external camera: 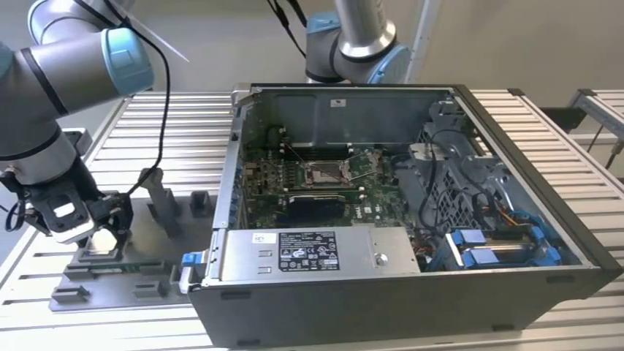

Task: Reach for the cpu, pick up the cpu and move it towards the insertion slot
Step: 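Pick up the cpu and move it towards the insertion slot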

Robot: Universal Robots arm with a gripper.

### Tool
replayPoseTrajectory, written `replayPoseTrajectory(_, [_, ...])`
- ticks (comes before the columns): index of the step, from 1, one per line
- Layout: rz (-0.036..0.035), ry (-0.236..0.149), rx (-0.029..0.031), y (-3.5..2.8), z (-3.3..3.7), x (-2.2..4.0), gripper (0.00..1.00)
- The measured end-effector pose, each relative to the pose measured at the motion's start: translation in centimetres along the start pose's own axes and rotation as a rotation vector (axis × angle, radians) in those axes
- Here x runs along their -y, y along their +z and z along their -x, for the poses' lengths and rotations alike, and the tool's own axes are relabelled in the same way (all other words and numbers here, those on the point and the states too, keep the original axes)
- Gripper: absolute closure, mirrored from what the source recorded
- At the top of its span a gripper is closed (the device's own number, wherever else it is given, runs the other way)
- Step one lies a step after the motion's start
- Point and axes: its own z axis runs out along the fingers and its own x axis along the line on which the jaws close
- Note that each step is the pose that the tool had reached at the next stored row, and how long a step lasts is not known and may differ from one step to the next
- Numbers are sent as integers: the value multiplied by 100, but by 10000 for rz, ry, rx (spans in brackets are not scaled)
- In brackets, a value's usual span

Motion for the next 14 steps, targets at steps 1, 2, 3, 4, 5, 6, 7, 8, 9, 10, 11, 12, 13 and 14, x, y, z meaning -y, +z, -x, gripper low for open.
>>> replayPoseTrajectory(1, [1, 0, 1, 1, 0, 0, 0])
replayPoseTrajectory(2, [0, 0, 0, 1, 0, 0, 0])
replayPoseTrajectory(3, [0, 0, 0, 1, 0, 0, 0])
replayPoseTrajectory(4, [0, 0, 0, 1, 0, 0, 0])
replayPoseTrajectory(5, [0, 0, 0, 1, 0, 0, 0])
replayPoseTrajectory(6, [-1, 0, 0, 1, 0, 0, 0])
replayPoseTrajectory(7, [-1, 0, 1, 1, 0, 0, 0])
replayPoseTrajectory(8, [-2, 0, 0, 1, 0, 0, 100])
replayPoseTrajectory(9, [-3, 0, 0, 0, 0, 0, 100])
replayPoseTrajectory(10, [-3, -1, -1, 0, 0, 0, 100])
replayPoseTrajectory(11, [-3, 0, -1, 0, 0, 0, 100])
replayPoseTrajectory(12, [-2, 0, 0, 1, 0, 0, 100])
replayPoseTrajectory(13, [-2, 0, 0, 1, 0, 0, 100])
replayPoseTrajectory(14, [-2, 0, 0, 1, 0, 0, 100])
